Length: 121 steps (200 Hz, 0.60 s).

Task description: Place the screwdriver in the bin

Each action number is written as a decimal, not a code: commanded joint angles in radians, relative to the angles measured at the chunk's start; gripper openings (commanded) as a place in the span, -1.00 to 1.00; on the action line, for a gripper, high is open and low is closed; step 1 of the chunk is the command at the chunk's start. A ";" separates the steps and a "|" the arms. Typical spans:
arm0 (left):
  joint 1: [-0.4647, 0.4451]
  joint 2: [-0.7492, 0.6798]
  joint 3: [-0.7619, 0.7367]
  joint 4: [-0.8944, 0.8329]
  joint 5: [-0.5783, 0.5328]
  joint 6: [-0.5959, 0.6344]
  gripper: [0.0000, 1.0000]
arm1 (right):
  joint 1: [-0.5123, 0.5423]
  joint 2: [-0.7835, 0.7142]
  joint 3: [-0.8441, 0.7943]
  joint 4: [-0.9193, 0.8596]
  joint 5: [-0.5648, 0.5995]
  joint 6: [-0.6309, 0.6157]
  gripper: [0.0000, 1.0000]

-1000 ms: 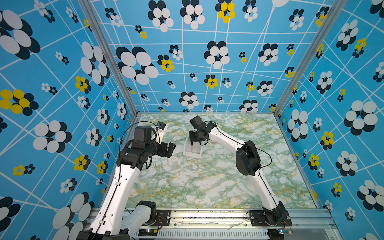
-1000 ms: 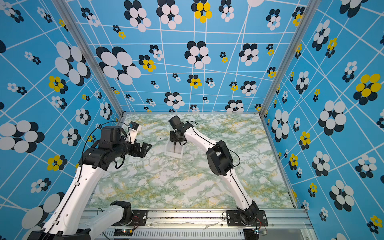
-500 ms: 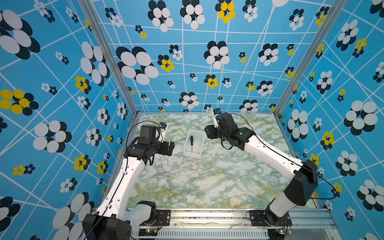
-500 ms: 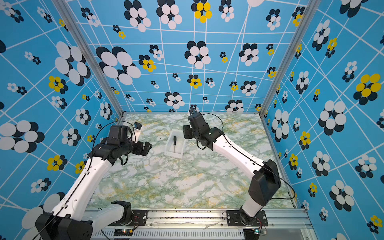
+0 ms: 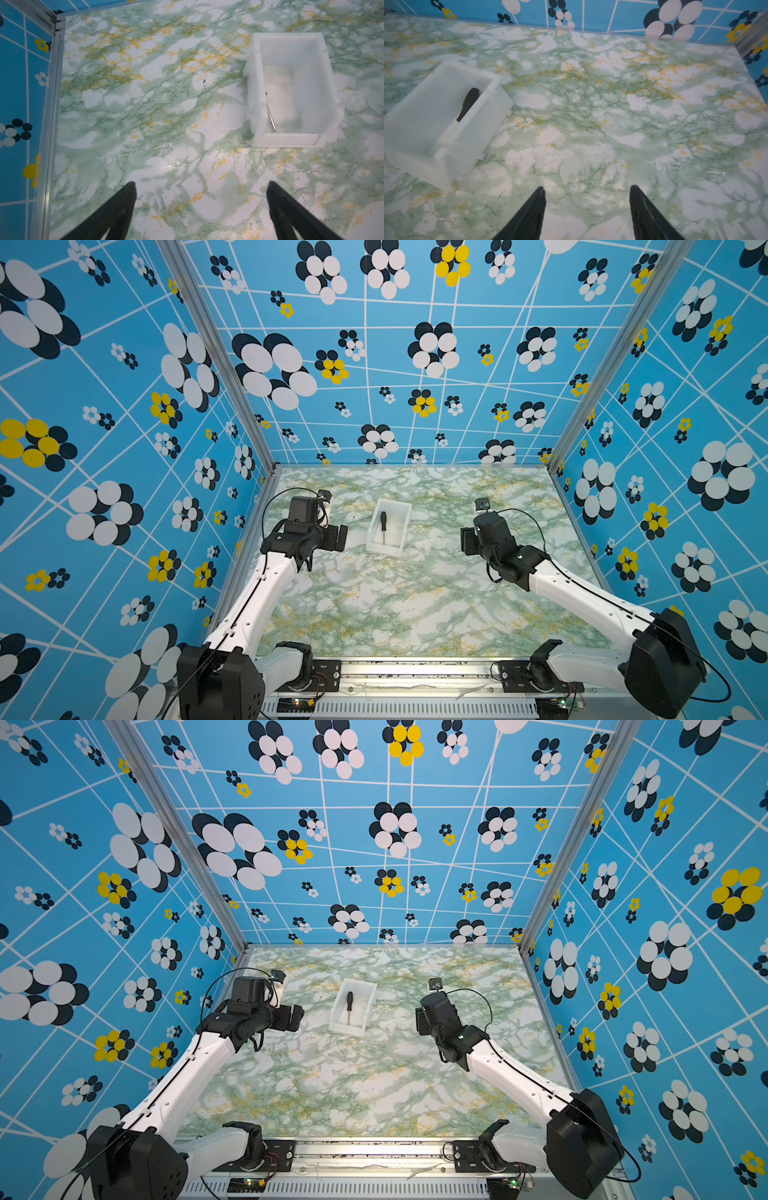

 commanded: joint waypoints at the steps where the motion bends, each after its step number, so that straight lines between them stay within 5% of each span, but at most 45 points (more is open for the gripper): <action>1: 0.016 -0.027 -0.076 0.183 -0.046 -0.044 0.98 | -0.022 -0.074 -0.101 0.189 0.116 -0.086 0.44; 26: 0.036 -0.020 -0.157 0.319 -0.083 -0.100 0.98 | -0.081 -0.141 -0.237 0.354 0.210 -0.137 0.63; 121: 0.188 0.158 -0.456 0.983 -0.116 -0.185 0.99 | -0.280 -0.175 -0.420 0.612 0.178 -0.195 0.65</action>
